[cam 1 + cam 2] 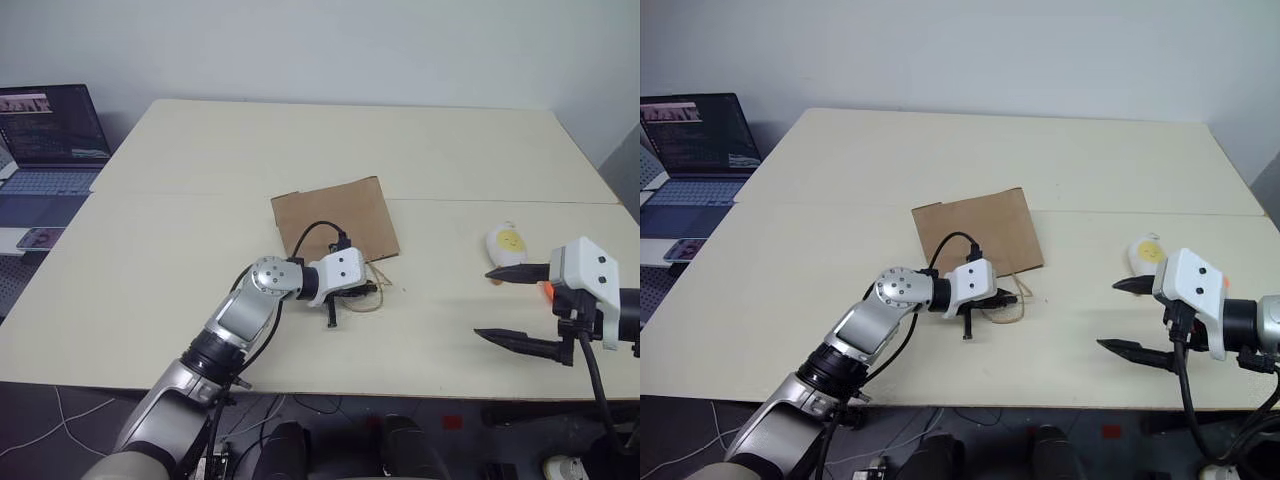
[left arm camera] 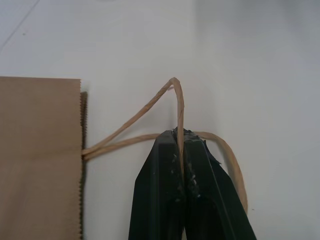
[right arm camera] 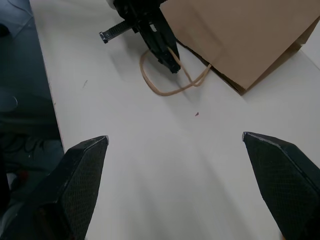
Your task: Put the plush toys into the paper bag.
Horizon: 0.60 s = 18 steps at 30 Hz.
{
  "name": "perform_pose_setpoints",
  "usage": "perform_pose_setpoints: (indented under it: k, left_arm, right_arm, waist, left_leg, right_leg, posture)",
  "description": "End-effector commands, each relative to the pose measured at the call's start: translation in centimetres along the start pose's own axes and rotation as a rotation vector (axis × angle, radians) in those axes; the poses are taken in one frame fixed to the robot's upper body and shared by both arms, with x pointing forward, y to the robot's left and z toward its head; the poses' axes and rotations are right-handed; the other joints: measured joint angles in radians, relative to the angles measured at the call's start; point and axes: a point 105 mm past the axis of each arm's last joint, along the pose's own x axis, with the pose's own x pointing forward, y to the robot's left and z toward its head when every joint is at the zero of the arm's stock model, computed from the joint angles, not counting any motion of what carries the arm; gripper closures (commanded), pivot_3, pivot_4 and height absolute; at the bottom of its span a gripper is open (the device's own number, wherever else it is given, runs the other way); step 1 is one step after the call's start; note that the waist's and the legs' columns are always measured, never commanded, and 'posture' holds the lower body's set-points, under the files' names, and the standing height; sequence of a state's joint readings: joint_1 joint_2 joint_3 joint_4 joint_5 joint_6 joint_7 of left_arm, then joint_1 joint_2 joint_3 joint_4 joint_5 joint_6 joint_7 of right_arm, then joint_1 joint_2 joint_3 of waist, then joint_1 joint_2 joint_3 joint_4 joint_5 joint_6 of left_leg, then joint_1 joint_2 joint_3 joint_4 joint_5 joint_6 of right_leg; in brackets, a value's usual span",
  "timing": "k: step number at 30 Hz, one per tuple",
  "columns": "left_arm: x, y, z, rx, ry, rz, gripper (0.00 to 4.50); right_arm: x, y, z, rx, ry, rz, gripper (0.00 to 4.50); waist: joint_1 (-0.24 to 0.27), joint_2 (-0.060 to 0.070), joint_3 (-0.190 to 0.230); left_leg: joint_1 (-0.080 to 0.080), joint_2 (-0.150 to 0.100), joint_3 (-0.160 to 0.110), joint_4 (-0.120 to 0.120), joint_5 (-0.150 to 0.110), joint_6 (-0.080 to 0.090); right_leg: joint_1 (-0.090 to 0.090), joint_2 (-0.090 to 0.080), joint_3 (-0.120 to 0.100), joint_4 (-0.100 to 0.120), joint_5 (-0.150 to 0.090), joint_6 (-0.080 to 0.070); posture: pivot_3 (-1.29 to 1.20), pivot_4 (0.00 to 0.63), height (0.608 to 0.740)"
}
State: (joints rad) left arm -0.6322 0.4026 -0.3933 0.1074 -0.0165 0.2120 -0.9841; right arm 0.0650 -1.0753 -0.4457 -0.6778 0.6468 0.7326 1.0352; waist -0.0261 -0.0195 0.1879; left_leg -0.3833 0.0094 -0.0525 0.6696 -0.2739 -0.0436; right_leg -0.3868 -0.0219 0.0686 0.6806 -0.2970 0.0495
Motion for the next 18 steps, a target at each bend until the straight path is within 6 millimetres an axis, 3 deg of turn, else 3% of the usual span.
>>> perform_pose_setpoints:
  k: [1, 6, 10, 13, 18]
  left_arm:
    - [-2.0, 2.7, 4.1, 0.073, -0.104, 0.079, 4.48]
    - [-3.7, 4.1, 7.2, -0.032, -0.233, 0.110, 4.48]
    - [-4.3, 4.4, 8.1, -0.114, -0.286, 0.099, 4.48]
    - [-4.4, 4.4, 8.4, -0.132, -0.295, 0.093, 4.50]
    - [-4.5, 4.4, 8.7, -0.167, -0.312, 0.085, 4.50]
  right_arm:
    - [1.0, 0.9, 0.9, -0.019, -0.055, -0.006, 0.00]
    - [4.2, 0.7, 2.1, 0.038, -0.198, -0.096, 0.00]
    - [7.4, 0.9, 3.7, 0.125, -0.323, -0.107, 0.00]
    - [9.3, 0.9, 4.5, 0.192, -0.372, -0.114, 0.62]
    - [10.5, 0.4, 5.0, 0.302, -0.409, -0.120, 2.46]
  waist:
    - [-0.001, 0.000, 0.000]
    - [-0.006, 0.000, 0.000]
    - [-0.006, 0.000, 0.000]
    - [-0.005, 0.000, 0.000]
    - [-0.002, 0.000, 0.000]
  left_leg:
    - [0.000, 0.000, 0.000, 0.000, 0.000, 0.000]
    - [0.000, 0.001, 0.000, 0.000, 0.000, 0.000]
    - [0.000, 0.001, -0.001, 0.001, 0.000, 0.000]
    - [0.000, 0.001, -0.002, 0.001, 0.000, 0.000]
    - [-0.001, 0.001, -0.005, 0.001, 0.000, 0.000]
  right_leg:
    - [0.000, 0.000, 0.000, 0.000, 0.000, 0.000]
    - [0.000, 0.001, 0.000, 0.000, 0.000, 0.000]
    - [0.000, 0.001, 0.000, 0.001, 0.000, 0.000]
    - [-0.001, 0.001, -0.001, 0.001, 0.000, 0.000]
    - [-0.001, 0.001, -0.001, 0.001, 0.000, 0.000]
  posture:
    - [0.00, 0.150, 0.740]
    - [0.00, 0.150, 0.740]
    - [0.00, 0.150, 0.740]
    - [0.00, 0.150, 0.740]
    - [0.00, 0.150, 0.740]
